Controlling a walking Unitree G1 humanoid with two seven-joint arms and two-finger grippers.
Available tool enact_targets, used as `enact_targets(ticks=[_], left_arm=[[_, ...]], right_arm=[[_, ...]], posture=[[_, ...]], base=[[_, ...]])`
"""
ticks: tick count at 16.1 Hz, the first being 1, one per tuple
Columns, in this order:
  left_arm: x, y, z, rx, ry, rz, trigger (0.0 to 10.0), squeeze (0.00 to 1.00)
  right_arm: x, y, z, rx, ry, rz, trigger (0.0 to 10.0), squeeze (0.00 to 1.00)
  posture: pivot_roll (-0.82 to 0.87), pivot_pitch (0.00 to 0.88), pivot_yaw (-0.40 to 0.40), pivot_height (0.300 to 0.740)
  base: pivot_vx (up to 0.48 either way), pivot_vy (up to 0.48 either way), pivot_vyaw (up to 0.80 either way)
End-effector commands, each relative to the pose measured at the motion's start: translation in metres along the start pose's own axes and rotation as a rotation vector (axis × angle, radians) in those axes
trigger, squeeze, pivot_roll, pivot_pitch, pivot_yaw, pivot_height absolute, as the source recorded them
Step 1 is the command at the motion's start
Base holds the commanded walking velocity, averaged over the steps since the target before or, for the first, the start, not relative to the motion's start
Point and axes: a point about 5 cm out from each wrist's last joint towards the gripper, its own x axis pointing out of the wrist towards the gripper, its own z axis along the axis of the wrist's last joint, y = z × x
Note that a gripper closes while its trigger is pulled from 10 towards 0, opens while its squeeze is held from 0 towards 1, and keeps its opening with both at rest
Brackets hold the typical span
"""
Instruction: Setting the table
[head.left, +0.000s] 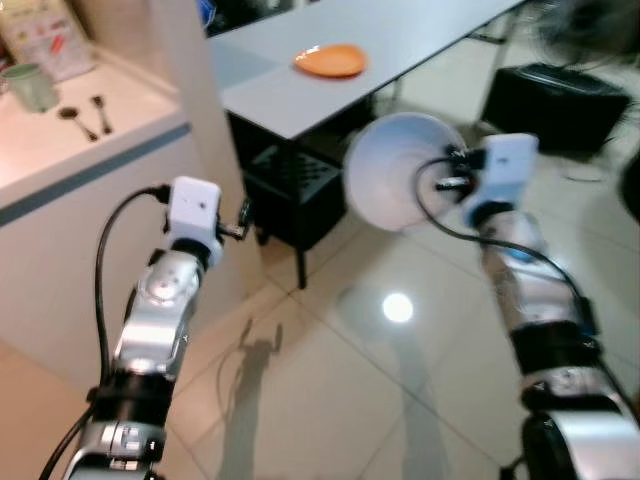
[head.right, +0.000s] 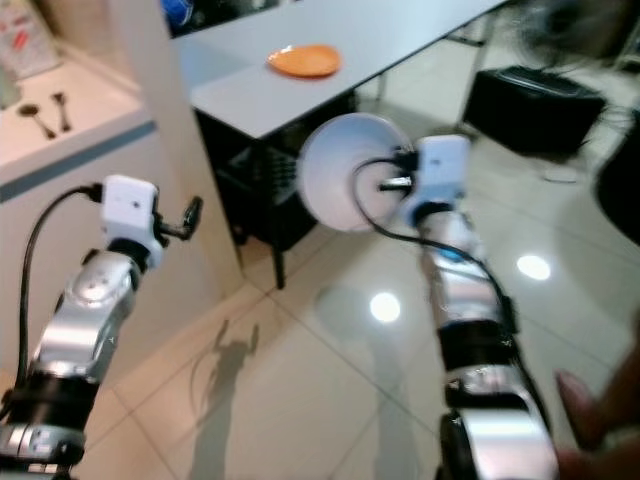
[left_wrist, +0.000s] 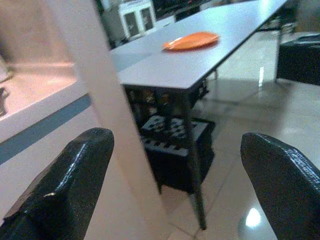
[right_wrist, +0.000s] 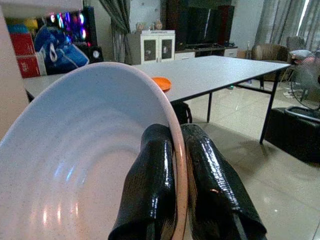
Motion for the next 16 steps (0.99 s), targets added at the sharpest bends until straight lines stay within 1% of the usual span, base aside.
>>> enact_targets(ticks=[1, 2, 3, 4, 5, 6, 8, 9, 10, 11, 12, 13, 16], left_arm=[[-0.0012, 0.0053, -0.0004, 0.024, 0.006, 0.021, 10.0, 0.0], [-0.0012, 0.0045, -0.0006, 0.025, 0.007, 0.019, 10.0, 0.0], [-0.0012, 0.0028, -0.0012, 0.033, 0.011, 0.013, 10.0, 0.0], [-0.0007, 0.0016, -0.0024, 0.039, 0.021, 0.018, 10.0, 0.0], [-0.0008, 0.0008, -0.0012, 0.049, 0.008, 0.021, 10.0, 0.0], [-0.0011, 0.0004, 0.0002, 0.056, -0.006, 0.032, 10.0, 0.0], [-0.0008, -0.0003, -0.0021, 0.061, 0.015, 0.033, 10.0, 0.0], [-0.0013, -0.0005, -0.0027, 0.054, 0.013, 0.035, 10.0, 0.0], [-0.0017, -0.0002, -0.0026, 0.049, 0.011, 0.041, 10.0, 0.0], [-0.0019, 0.0, -0.0028, 0.049, 0.013, 0.046, 10.0, 0.0], [-0.0024, 0.0, -0.0036, 0.05, 0.016, 0.054, 10.0, 0.0], [-0.0027, 0.0005, -0.0047, 0.045, 0.022, 0.061, 10.0, 0.0], [-0.003, 0.0028, -0.0056, 0.047, 0.027, 0.091, 10.0, 0.0]], right_arm=[[0.0034, 0.0149, 0.0102, 0.004, -0.045, 0.044, 0.0, 0.0], [0.0031, 0.0146, 0.0103, -0.006, -0.05, 0.042, 0.0, 0.0], [0.0026, 0.0149, 0.0099, -0.051, -0.051, 0.05, 0.0, 0.0], [0.0026, 0.0149, 0.0102, -0.065, -0.055, 0.052, 0.0, 0.58], [0.0025, 0.0151, 0.0091, -0.067, -0.05, 0.058, 0.0, 0.66], [0.0023, 0.0148, 0.0088, -0.064, -0.048, 0.06, 0.0, 0.65], [0.0025, 0.0156, 0.0084, -0.064, -0.048, 0.066, 0.0, 0.59], [0.0025, 0.0163, 0.0082, -0.065, -0.049, 0.071, 0.0, 0.52], [0.0025, 0.0168, 0.0079, -0.07, -0.049, 0.075, 0.0, 0.29], [0.0023, 0.017, 0.0076, -0.069, -0.05, 0.077, 0.0, 0.24], [0.0021, 0.0172, 0.0074, -0.072, -0.051, 0.08, 0.0, 0.05], [0.0021, 0.0174, 0.0072, -0.071, -0.051, 0.082, 0.0, 0.0], [0.0029, 0.0186, 0.006, -0.069, -0.046, 0.09, 0.0, 0.0]], posture=[[0.04, 0.045, 0.046, 0.74], [0.04, 0.045, 0.046, 0.74], [0.04, 0.048, 0.047, 0.74], [0.04, 0.048, 0.047, 0.74], [0.04, 0.049, 0.046, 0.74], [0.04, 0.05, 0.044, 0.74], [0.05, 0.052, 0.043, 0.74], [0.05, 0.054, 0.043, 0.74], [0.05, 0.054, 0.041, 0.74], [0.05, 0.055, 0.041, 0.74], [0.05, 0.057, 0.04, 0.74], [0.05, 0.059, 0.039, 0.74], [0.06, 0.061, 0.034, 0.74]], base=[[0.337, -0.337, 0.0], [0.337, -0.337, 0.0], [0.326, -0.349, 0.79], [0.326, -0.349, 0.8], [0.337, -0.337, 0.8], [0.0, 0.0, 0.8], [0.0, 0.0, 0.8], [0.0, 0.0, 0.8], [0.0, 0.0, 0.8], [0.0, 0.0, 0.8], [0.0, 0.0, 0.8], [0.0, 0.0, 0.8], [0.0, 0.0, 0.8]])
